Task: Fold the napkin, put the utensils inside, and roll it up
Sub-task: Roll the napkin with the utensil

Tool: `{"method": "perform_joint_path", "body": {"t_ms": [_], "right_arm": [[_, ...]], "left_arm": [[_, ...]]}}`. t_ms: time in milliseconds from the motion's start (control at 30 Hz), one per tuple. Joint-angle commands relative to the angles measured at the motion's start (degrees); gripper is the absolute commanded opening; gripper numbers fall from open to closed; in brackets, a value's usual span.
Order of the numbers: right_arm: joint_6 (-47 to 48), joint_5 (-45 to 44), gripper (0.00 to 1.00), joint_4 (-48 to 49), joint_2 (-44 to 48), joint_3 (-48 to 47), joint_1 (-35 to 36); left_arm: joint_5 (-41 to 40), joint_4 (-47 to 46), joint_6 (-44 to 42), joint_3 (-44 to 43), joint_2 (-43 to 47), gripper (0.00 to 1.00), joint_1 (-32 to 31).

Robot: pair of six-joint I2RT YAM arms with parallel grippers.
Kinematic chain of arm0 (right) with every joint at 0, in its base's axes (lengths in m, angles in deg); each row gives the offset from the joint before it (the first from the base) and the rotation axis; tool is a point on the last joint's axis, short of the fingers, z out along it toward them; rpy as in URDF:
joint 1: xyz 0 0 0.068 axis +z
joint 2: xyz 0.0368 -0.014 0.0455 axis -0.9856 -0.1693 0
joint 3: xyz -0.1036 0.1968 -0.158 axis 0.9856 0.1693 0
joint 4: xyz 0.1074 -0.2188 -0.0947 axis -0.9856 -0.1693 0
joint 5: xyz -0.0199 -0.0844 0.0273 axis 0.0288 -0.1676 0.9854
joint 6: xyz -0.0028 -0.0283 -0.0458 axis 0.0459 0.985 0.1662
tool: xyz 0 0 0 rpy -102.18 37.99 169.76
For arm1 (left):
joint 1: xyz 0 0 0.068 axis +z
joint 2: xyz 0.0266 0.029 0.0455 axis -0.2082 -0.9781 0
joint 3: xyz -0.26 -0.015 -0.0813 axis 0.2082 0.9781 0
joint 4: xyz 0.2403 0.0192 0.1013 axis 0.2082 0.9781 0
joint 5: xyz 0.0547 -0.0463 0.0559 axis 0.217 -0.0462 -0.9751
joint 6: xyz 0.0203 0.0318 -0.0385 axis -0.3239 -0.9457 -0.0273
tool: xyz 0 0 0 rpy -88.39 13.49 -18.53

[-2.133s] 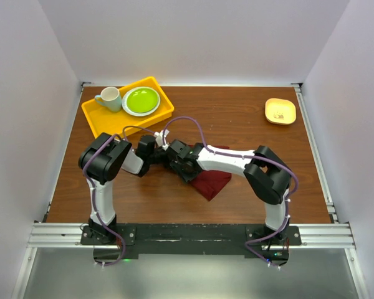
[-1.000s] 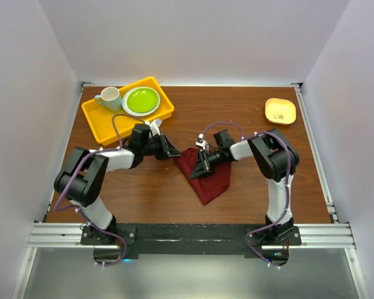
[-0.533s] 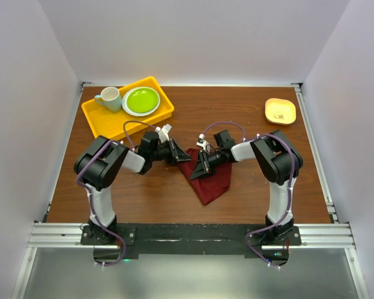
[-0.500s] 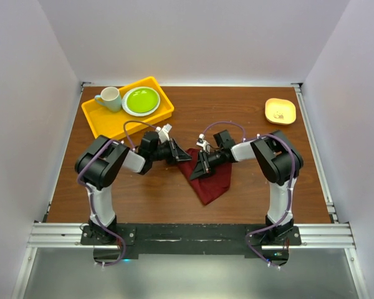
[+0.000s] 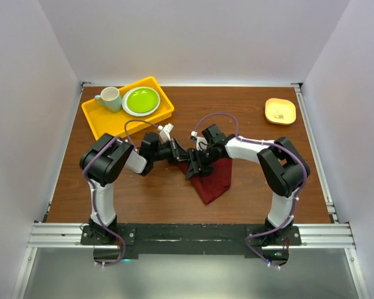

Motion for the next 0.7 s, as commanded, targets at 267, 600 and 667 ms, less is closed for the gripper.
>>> {"method": "perform_joint_path", "body": {"t_ms": [267,600,667], "right_arm": [[0.3,-43.7,0.75,-21.9,5.9,-11.6,14.5],[-2.0,-58.4,0.69,-27.4,-4.1,-22.5,23.2],[-2.2,-58.6,0.64,-27.0,-5.6,-23.0,23.2]], "left_arm": [[-5.1,15.6,-6.6,2.1,-4.3,0.02,0.0],[-4.6,17.6,-5.6,2.4,-3.9,0.02,0.1],[-4.6,17.7,-5.4,2.7,-3.5,0.02,0.2]]}}
